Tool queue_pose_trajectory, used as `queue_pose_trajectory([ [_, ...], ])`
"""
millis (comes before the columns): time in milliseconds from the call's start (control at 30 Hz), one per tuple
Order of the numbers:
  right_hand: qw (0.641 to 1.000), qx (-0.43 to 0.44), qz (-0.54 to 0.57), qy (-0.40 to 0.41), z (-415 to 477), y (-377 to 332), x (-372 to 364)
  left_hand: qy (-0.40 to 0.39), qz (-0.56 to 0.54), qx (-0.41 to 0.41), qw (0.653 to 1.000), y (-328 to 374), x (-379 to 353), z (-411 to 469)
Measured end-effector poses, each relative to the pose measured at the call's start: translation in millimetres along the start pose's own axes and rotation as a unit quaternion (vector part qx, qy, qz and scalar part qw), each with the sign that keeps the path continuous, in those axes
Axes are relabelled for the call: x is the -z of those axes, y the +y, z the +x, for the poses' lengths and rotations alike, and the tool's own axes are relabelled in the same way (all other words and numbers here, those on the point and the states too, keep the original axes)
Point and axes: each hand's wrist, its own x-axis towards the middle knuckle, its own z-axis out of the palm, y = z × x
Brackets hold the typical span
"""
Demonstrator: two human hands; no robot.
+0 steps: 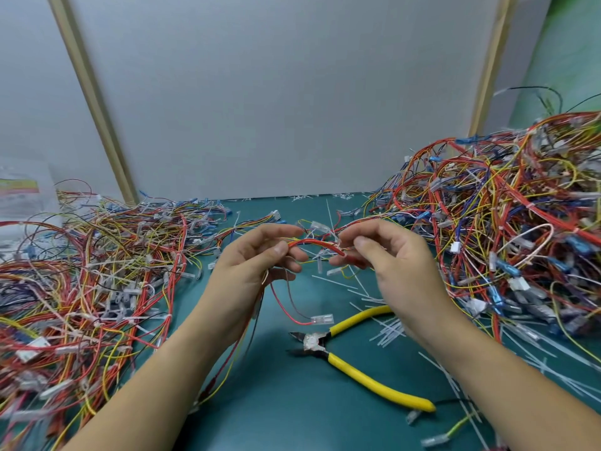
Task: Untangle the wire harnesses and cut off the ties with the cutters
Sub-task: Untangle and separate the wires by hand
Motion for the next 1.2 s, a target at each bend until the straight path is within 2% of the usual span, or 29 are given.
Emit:
queue_pose_trajectory([
  [67,1.0,0.005,-0.004,0.016,0,1,-1,0.003,0.003,-0.005,1.0,1,0,0],
  [200,0.986,0.08,-0.128,0.07,-1,-1,3,0.014,-0.017,-0.015,1.0,3,2,0],
  [400,0.962,0.105,-0.252,-0.015,-6,4,-2,0.015,-0.066,0.005,0.998,5,4,5],
  [533,0.959,0.131,-0.249,-0.031,-7,5,0,-0.037,-0.103,0.066,0.992,10,0,9],
  [633,0.957,0.152,-0.243,-0.046,-9,4,-3,0.03,-0.043,0.09,0.995,7,-3,12],
  [700,0.954,0.162,-0.244,-0.059,-11,4,-5,0.08,0.138,0.001,0.987,0,-6,8],
  [767,0.953,0.167,-0.244,-0.068,-12,4,-5,0.047,0.323,-0.148,0.934,-8,-8,1],
  [800,0.953,0.168,-0.243,-0.069,-13,3,-5,0.024,0.363,-0.208,0.908,-11,-7,0],
  [867,0.957,0.164,-0.23,-0.062,-14,2,-5,0.014,0.382,-0.263,0.886,-16,-5,2],
  [933,0.961,0.164,-0.215,-0.051,-15,2,-4,0.035,0.394,-0.28,0.874,-17,-5,5],
  [1200,0.923,0.221,-0.31,-0.05,-16,-1,-3,-0.045,0.37,-0.269,0.888,-25,-11,-6],
])
